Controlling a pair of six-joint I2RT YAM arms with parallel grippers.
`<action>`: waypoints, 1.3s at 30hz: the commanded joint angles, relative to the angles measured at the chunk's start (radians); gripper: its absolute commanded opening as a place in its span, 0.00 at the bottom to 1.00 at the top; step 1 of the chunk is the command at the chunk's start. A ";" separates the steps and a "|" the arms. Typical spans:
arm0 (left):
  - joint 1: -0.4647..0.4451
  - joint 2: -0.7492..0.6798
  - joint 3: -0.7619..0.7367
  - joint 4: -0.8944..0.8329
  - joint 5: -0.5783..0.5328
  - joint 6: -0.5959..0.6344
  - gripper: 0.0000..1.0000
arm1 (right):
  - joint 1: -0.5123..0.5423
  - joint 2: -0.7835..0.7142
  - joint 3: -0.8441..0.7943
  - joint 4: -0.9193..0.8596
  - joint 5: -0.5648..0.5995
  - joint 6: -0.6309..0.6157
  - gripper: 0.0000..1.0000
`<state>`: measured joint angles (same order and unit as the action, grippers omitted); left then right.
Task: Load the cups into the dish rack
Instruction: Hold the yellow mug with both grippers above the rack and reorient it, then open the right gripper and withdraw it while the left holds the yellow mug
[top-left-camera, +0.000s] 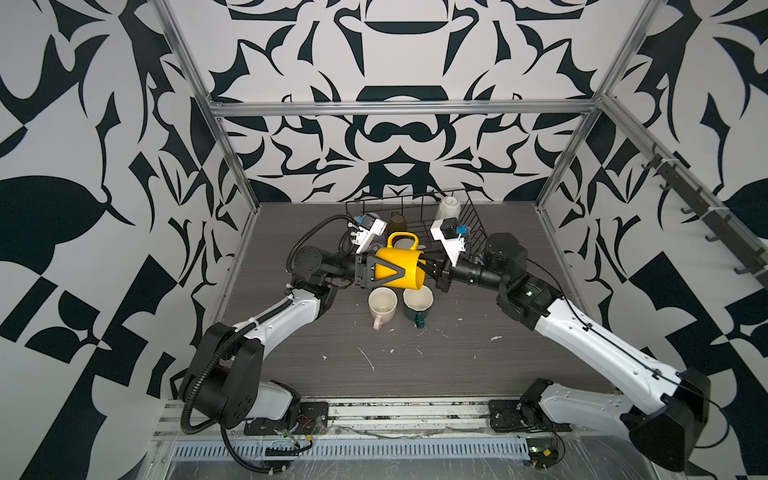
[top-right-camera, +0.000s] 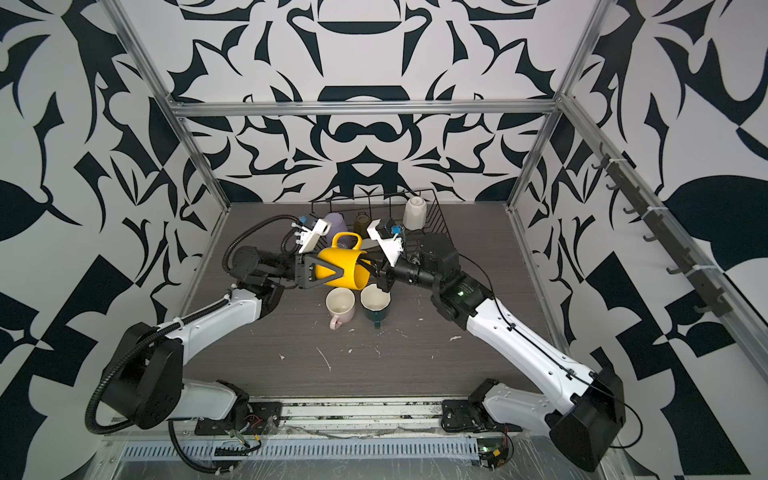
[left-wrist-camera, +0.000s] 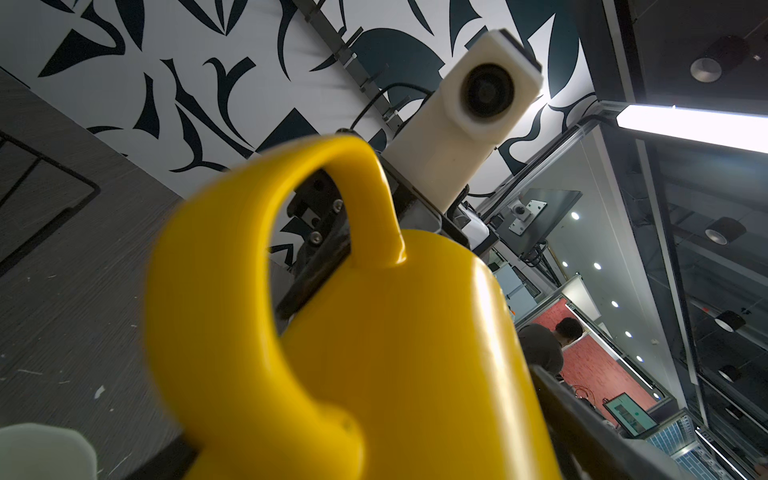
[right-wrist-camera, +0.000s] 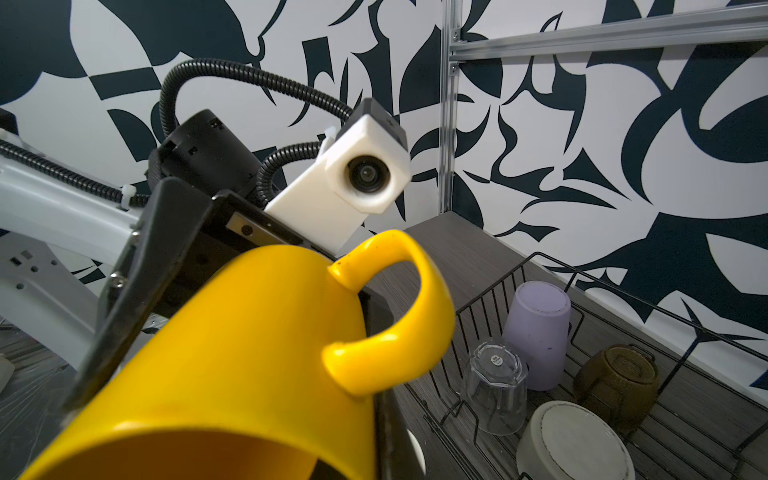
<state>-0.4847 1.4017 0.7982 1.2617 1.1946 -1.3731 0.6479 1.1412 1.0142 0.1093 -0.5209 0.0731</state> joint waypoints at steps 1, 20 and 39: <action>-0.015 -0.028 0.025 0.087 0.033 -0.018 0.88 | -0.014 -0.001 0.028 0.106 0.042 0.022 0.00; 0.013 -0.021 0.059 0.058 -0.007 -0.024 0.00 | -0.020 -0.072 -0.023 0.056 0.104 0.094 0.29; 0.069 -0.184 0.318 -1.325 -0.371 0.836 0.00 | -0.243 -0.214 0.050 -0.480 0.425 0.179 0.46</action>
<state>-0.4198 1.2575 1.0245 0.3058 0.9737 -0.8112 0.4736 0.9070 1.0046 -0.2329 -0.1802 0.2134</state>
